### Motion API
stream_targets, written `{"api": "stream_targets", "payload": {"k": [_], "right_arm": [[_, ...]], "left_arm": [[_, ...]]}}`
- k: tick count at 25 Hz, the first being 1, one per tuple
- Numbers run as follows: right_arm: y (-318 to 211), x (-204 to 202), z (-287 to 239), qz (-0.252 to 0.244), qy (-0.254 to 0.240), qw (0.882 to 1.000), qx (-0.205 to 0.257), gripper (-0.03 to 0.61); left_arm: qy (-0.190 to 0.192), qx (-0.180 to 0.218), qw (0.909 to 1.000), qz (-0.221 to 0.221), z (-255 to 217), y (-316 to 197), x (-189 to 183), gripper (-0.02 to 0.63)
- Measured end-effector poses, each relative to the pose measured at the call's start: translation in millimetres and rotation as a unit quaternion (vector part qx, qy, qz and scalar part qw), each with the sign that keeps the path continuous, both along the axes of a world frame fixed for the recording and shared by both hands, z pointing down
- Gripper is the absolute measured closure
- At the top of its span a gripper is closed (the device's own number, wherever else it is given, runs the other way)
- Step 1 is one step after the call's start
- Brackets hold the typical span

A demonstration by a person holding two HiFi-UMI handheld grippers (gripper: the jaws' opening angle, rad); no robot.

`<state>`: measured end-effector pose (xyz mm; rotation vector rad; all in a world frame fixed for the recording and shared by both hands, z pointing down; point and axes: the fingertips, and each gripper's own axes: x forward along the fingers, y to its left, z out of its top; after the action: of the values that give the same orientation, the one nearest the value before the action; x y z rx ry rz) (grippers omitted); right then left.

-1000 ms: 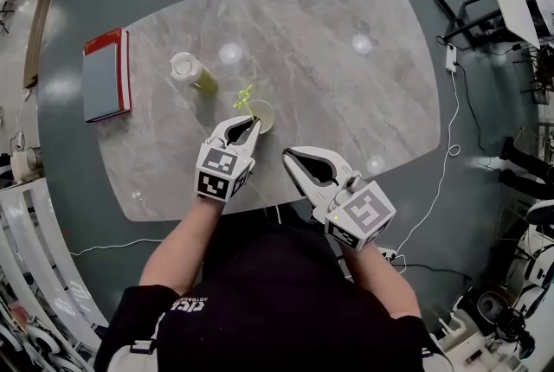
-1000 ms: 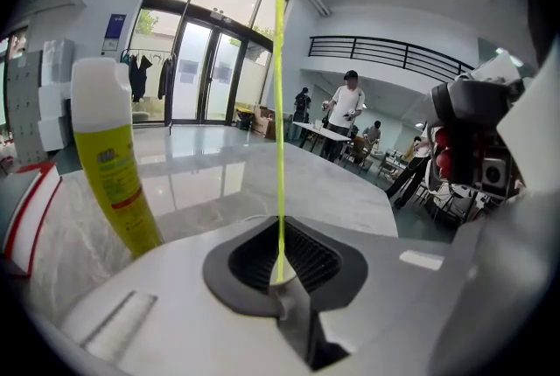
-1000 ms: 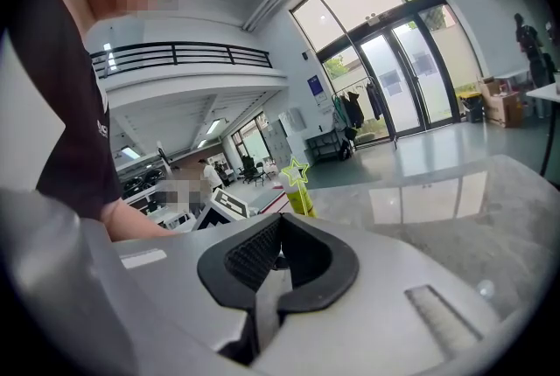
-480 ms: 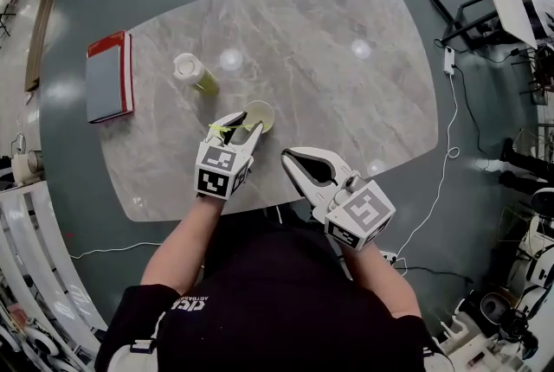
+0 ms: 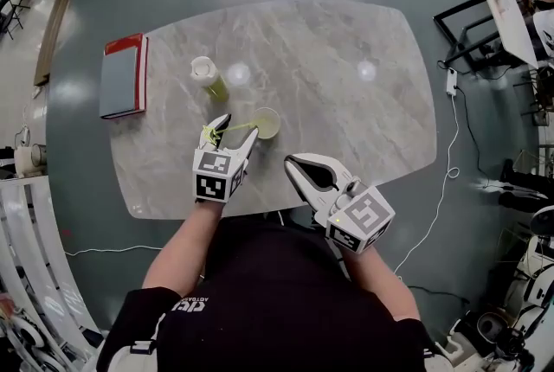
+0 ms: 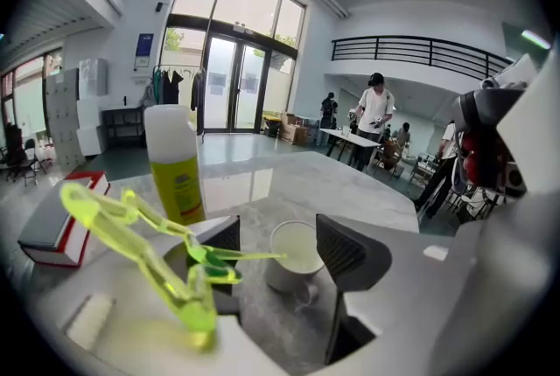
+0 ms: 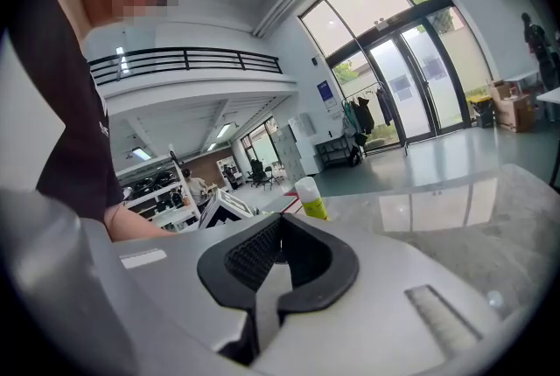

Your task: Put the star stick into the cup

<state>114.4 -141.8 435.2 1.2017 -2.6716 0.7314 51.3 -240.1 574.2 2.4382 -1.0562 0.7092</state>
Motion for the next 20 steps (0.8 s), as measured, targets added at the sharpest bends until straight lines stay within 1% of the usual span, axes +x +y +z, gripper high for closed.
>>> {"api": "stream_targets", "payload": {"k": [2, 5, 7, 8, 10, 16, 20], "right_arm": [[3, -1, -1, -0.005, 0.0, 1.0, 0.001, 0.562], [7, -1, -2, -0.01, 0.001, 1.0, -0.001, 0.563], [7, -3, -2, -0.009, 0.0, 1.0, -0.004, 0.563], [7, -3, 0, -0.008, -0.001, 1.0, -0.006, 0.563], [7, -5, 3, -0.006, -0.002, 1.0, -0.009, 0.563], [11, -2, 5, 0.002, -0.002, 1.0, -0.016, 0.563], [14, -2, 10, 0.001, -0.002, 1.0, -0.024, 0.563]], "left_arm": [[-0.006, -0.004, 0.9999, 0.011, 4, 2, 3, 0.356], [-0.023, -0.013, 0.9987, 0.044, 12, 7, 17, 0.355], [-0.033, -0.022, 0.9976, 0.057, 19, 7, 22, 0.319], [-0.033, -0.027, 0.9974, 0.057, 22, 7, 23, 0.299], [-0.031, -0.035, 0.9975, 0.054, 29, 5, 22, 0.288], [-0.014, -0.056, 0.9978, 0.033, 39, 12, 14, 0.285], [-0.001, -0.08, 0.9965, 0.026, 53, 22, 10, 0.285]]}}
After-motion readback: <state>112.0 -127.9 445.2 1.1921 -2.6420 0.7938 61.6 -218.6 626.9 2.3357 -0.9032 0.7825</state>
